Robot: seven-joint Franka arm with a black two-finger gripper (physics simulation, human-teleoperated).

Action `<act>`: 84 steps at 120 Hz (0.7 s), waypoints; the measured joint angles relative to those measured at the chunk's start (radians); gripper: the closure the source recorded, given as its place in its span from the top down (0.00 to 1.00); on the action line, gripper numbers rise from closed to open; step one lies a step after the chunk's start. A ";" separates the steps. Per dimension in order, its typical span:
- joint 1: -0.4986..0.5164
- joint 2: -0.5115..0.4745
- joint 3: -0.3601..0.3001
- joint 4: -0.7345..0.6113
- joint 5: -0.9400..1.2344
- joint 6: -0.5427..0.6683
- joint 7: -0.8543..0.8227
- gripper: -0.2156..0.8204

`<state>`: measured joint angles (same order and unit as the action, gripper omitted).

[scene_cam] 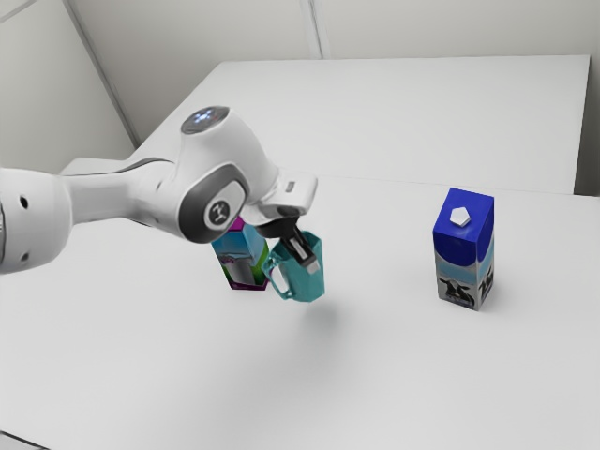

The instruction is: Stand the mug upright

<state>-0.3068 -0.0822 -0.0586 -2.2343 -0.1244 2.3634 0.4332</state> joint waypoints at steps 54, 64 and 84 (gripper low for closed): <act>-0.007 0.054 -0.028 0.049 0.081 -0.010 -0.336 0.03; -0.010 0.063 -0.030 0.050 0.094 0.004 -0.380 0.03; -0.025 0.088 -0.026 0.051 0.147 0.033 -0.454 0.03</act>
<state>-0.3322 0.0060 -0.0851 -2.1838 0.0221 2.3965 -0.0210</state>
